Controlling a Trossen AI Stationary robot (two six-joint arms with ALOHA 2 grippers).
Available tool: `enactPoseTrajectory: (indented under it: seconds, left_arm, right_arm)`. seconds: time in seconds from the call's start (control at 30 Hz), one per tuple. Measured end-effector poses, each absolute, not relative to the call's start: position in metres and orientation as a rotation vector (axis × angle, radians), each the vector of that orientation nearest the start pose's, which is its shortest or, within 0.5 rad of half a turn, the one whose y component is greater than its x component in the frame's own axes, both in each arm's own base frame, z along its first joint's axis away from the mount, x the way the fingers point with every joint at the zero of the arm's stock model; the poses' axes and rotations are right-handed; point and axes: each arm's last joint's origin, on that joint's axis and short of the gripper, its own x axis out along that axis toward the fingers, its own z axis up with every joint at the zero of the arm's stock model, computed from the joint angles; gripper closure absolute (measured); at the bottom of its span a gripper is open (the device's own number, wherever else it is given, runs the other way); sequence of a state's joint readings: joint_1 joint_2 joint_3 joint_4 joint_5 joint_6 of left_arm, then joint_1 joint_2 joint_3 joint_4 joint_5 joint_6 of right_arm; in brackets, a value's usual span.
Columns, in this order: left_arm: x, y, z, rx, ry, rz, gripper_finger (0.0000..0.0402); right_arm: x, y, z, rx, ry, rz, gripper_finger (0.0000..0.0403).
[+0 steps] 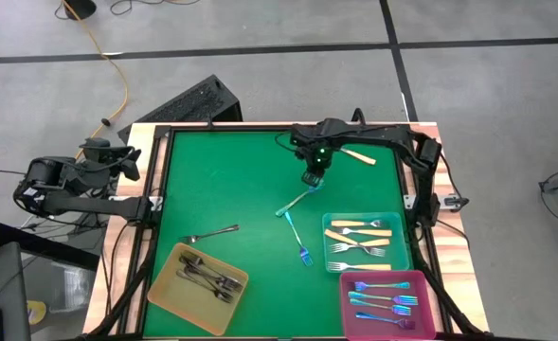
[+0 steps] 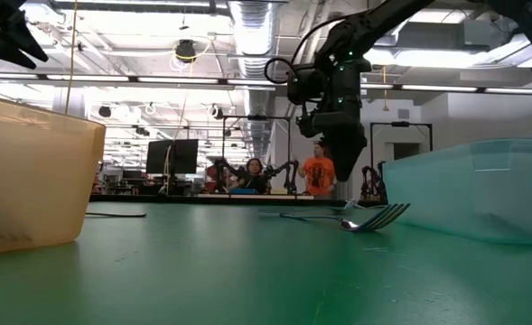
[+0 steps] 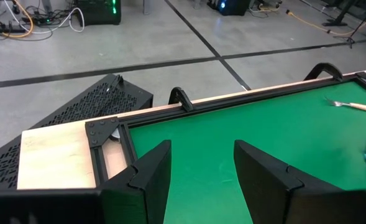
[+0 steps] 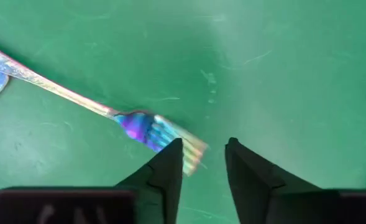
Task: Sort silverware by color (type)
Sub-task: Put the purple fork into the pink bin
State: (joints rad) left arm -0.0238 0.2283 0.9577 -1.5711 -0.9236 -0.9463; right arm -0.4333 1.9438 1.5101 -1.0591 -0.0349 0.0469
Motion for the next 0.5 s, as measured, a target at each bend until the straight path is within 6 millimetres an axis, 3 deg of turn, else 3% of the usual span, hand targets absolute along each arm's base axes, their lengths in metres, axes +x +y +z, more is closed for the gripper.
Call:
enactPoseTrajectory:
  seconds: [0.23,0.37,0.5]
  left_arm:
    - [-0.037,0.024,0.308,-0.439,0.298,1.114,0.0243]
    - [-0.037,0.024,0.308,-0.438,0.298,1.115,0.0243]
    - [-0.037,0.024,0.308,-0.438,0.298,1.115,0.0243]
  right_arm:
    - [0.346,-0.148,0.205,0.231,1.421,-0.213,0.0209]
    - [0.360,-0.128,0.205,0.061,1.383,-0.069,0.0205]
    - [0.375,-0.103,0.192,-0.063,1.385,0.052,0.0211]
